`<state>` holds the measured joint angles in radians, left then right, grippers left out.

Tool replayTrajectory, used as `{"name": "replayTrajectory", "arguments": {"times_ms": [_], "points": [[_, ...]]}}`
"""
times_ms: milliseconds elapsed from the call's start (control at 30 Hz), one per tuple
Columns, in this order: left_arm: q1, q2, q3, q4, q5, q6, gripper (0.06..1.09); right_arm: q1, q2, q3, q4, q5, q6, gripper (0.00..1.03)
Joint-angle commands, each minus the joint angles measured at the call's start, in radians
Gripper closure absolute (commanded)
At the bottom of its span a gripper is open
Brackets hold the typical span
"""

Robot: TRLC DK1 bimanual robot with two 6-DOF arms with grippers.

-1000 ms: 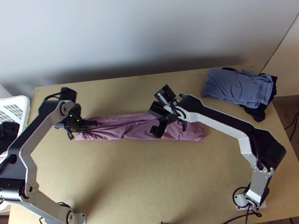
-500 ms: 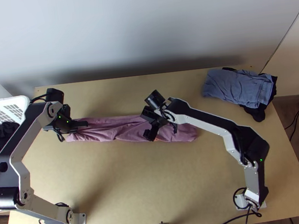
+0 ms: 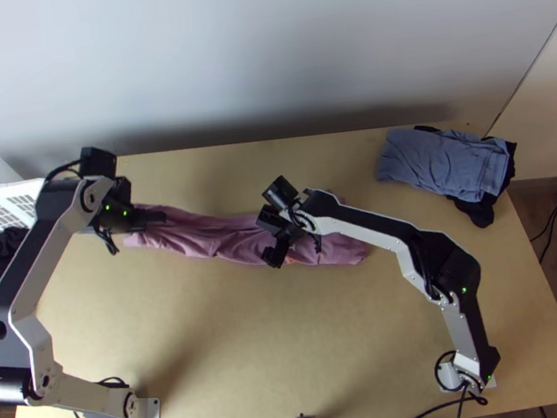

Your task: Fold the t-shirt

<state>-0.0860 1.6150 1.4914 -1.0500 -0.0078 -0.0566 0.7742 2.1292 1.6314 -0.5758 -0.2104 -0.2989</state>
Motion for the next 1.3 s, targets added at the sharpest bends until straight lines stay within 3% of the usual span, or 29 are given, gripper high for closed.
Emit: {"name": "replayTrajectory", "arguments": {"times_ms": [0, 300, 533, 900, 1267], "points": [[-0.081, 0.005, 0.148, -0.018, 0.022, -0.011, 1.05, -0.001, 0.026, -0.010, 0.007, -0.001, 0.000, 0.04], [-0.184, -0.004, 0.244, -0.016, 0.051, -0.012, 1.05, -0.001, 0.034, -0.021, 0.014, -0.001, 0.003, 0.04], [-0.255, 0.014, 0.320, -0.016, 0.072, 0.004, 1.05, -0.041, -0.132, -0.019, -0.030, -0.001, 0.018, 0.04], [-0.379, 0.071, 0.362, 0.004, 0.100, -0.002, 1.05, -0.297, -0.485, -0.035, -0.297, -0.021, -0.029, 0.04], [-0.518, 0.198, 0.471, 0.061, 0.150, -0.006, 1.05, -0.516, -0.746, -0.182, -0.363, -0.021, -0.009, 0.04]]}}
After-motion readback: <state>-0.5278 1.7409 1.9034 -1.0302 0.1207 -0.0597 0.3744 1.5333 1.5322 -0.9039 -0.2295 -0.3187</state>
